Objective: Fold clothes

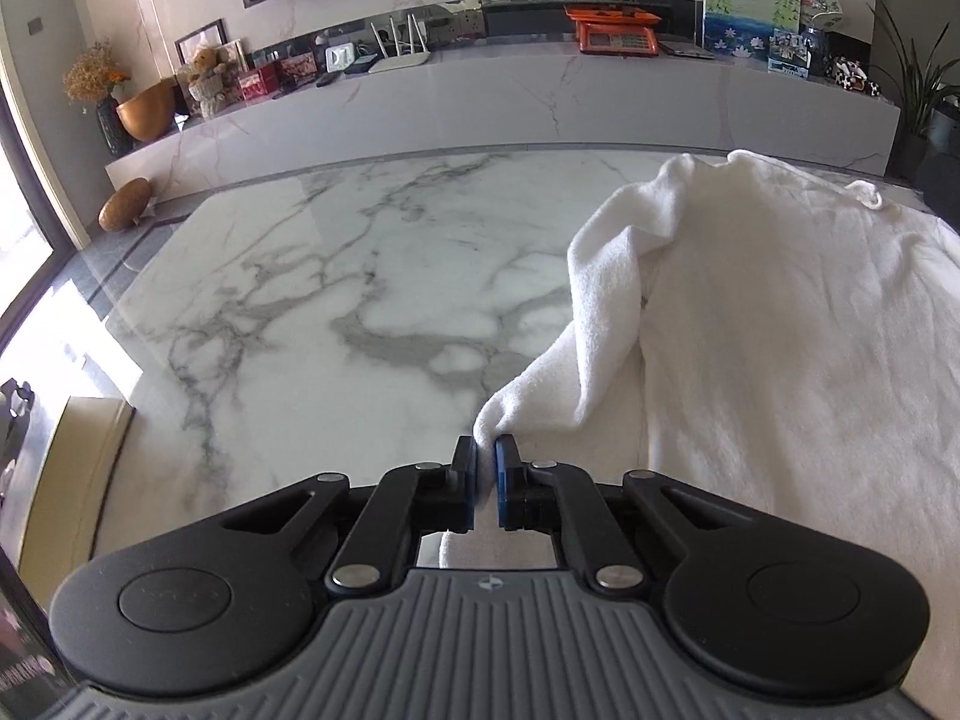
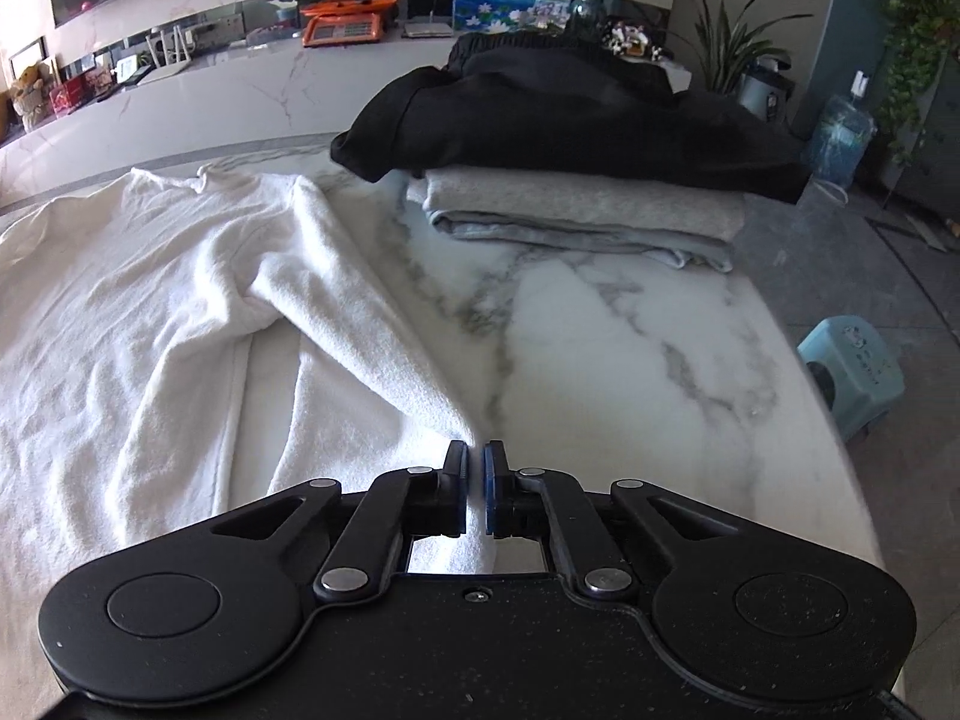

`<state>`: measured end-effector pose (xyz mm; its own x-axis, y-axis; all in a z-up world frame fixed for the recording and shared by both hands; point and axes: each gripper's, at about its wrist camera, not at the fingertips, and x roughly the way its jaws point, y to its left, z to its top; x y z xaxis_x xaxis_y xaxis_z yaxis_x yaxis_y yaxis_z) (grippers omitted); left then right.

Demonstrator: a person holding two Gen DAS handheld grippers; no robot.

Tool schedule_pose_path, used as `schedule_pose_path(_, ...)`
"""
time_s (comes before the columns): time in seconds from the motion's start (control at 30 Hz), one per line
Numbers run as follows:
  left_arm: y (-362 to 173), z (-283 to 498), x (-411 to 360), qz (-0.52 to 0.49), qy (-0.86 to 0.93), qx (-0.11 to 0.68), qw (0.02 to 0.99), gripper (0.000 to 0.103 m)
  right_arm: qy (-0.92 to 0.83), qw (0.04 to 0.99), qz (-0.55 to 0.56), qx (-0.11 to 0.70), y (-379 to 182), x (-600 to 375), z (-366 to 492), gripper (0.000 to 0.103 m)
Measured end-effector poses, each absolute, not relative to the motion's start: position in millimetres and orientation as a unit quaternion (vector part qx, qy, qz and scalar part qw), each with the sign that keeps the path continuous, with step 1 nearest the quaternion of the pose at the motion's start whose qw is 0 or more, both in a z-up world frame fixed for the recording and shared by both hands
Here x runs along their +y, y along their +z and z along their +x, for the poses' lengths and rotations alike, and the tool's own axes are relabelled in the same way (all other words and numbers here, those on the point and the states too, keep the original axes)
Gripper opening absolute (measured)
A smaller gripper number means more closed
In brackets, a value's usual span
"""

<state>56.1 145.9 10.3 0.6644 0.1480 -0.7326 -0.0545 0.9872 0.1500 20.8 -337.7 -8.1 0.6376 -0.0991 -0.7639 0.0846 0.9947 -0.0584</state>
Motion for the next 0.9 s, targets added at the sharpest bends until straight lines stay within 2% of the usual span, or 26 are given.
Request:
schedule_pose_path(0.4, 64, 118, 171, 0.097, 0.119, 0.373, 0.915, 0.005, -0.128, 0.902, -0.068, 0.407, 38, -383, 70, 0.003)
schedule_pose_path(0.63, 55, 151, 183, 0.125, 0.150, 0.395, 0.898, 0.005, -0.150, 0.892, -0.088, 0.416, 33, -397, 94, 0.003)
schedule_pose_path(0.9, 27, 171, 204, 0.138, 0.195, 0.457, 0.857, 0.005, -0.145, 0.877, -0.092, 0.449, 9, -402, 106, 0.003)
